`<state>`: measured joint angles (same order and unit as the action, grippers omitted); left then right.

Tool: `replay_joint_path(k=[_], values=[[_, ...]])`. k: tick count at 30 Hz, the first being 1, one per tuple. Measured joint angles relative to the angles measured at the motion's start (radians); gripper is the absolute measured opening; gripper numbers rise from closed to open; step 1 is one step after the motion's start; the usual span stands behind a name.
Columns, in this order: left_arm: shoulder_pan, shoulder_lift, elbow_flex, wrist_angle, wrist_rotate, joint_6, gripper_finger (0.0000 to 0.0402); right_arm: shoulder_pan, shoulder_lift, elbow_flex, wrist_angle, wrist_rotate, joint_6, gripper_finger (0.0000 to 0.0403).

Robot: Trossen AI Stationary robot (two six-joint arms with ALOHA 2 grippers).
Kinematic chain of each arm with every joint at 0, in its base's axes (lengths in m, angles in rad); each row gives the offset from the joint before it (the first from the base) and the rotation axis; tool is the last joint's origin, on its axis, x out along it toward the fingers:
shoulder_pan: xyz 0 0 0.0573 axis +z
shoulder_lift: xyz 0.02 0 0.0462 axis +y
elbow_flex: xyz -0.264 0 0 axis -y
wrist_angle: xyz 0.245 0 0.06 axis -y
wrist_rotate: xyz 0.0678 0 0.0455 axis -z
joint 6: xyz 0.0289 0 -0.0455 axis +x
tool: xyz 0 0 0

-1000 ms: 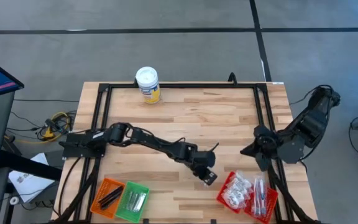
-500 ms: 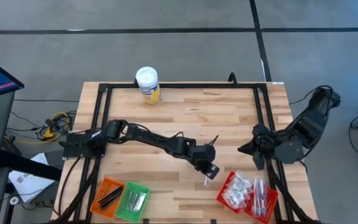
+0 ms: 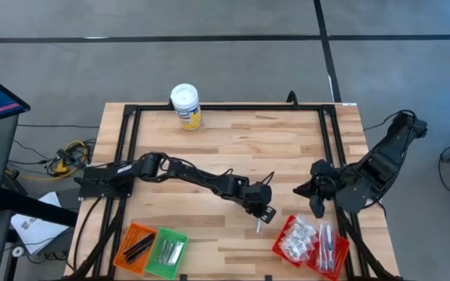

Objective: Pick & Place Travel size toiletries
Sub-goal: Put the blue toothbrush into the right red basket

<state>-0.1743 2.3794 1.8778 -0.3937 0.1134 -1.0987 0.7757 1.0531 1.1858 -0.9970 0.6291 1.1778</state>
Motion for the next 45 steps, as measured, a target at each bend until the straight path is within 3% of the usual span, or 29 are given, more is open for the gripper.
replay_joint_path(k=[6,15,23,29,35,40,45], values=[[-0.005,0.02,-0.001,-0.042,0.038,-0.011,0.0,-0.004,-0.001,0.0,-0.001,0.0,0.0,0.0001],[-0.013,-0.046,-0.001,-0.263,-0.002,0.069,0.0,-0.007,0.0,0.0,-0.002,0.0,0.0,0.0001],[-0.027,-0.104,-0.001,-0.208,-0.118,0.075,0.0005,-0.007,0.0,0.0,-0.006,0.0,-0.002,0.0],[-0.028,-0.068,-0.001,-0.149,-0.114,0.065,0.0067,-0.007,0.0,0.0,-0.015,0.0,-0.008,0.0],[-0.029,-0.016,-0.001,-0.051,0.06,0.079,0.0126,-0.007,0.0,0.0,-0.021,0.0,-0.01,0.0],[-0.034,0.015,0.002,-0.143,0.118,0.044,0.0095,-0.007,0.0,0.0,-0.029,0.0,-0.01,0.0],[-0.045,-0.008,-0.002,-0.249,0.064,0.097,0.0047,-0.007,0.0,0.0,-0.029,0.0,-0.01,0.0]])
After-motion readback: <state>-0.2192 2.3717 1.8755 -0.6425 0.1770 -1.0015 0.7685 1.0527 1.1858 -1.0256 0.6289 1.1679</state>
